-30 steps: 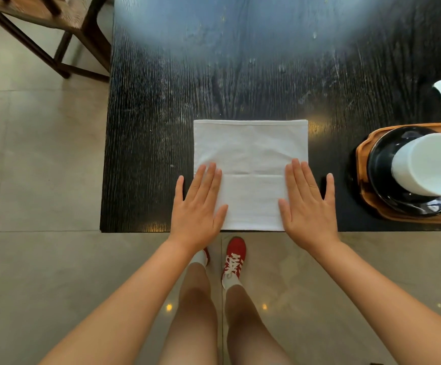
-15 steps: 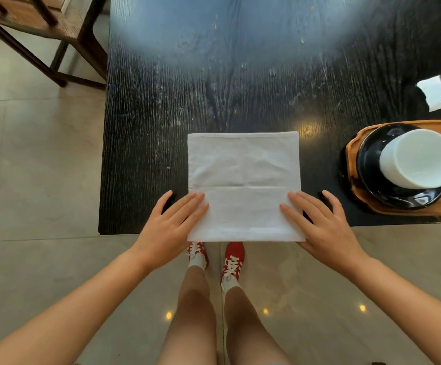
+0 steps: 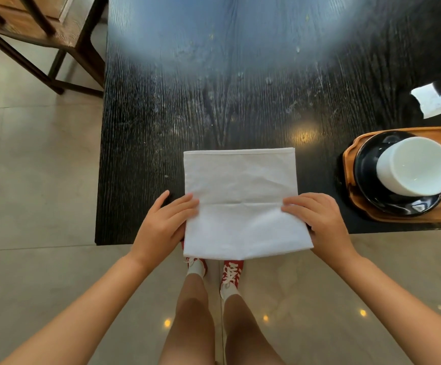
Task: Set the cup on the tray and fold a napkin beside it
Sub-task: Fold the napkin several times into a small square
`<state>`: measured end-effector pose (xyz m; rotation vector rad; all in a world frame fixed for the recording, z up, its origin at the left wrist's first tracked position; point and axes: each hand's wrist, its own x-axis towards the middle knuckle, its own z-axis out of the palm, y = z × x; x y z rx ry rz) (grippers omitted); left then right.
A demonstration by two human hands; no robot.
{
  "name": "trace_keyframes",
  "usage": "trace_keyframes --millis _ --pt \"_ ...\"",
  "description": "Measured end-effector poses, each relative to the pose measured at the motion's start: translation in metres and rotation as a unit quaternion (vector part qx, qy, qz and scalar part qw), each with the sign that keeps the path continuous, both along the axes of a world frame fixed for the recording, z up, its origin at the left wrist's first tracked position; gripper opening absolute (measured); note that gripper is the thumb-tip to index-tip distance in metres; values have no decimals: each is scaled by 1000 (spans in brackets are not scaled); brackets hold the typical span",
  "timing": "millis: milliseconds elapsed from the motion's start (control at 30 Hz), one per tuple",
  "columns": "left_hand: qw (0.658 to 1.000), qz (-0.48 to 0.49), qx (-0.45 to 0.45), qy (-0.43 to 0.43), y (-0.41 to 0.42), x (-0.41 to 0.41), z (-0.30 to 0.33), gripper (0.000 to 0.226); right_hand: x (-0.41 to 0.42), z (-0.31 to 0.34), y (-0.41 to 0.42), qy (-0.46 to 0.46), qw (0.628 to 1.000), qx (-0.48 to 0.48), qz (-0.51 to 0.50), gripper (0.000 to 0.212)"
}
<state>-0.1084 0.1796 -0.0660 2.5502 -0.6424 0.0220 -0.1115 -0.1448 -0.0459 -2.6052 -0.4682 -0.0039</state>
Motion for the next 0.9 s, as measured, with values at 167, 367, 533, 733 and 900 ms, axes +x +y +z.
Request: trace_keyframes --millis 167,367,533,733,900 --pt "981 161 -103 42 -15 -7 1 27 11 13 15 50 979 145 -137 15" --pt "931 343 -119 33 -45 0 2 25 15 9 31 95 949 145 -262 15" --pt "913 386 -121 51 -56 10 6 20 23 7 38 66 933 128 -330 17" --pt "909 397 -117 40 -58 18 5 8 28 -1 40 74 921 100 -369 19" --pt "917 385 -90 54 -53 21 -1 5 30 -4 40 55 928 32 -368 25"
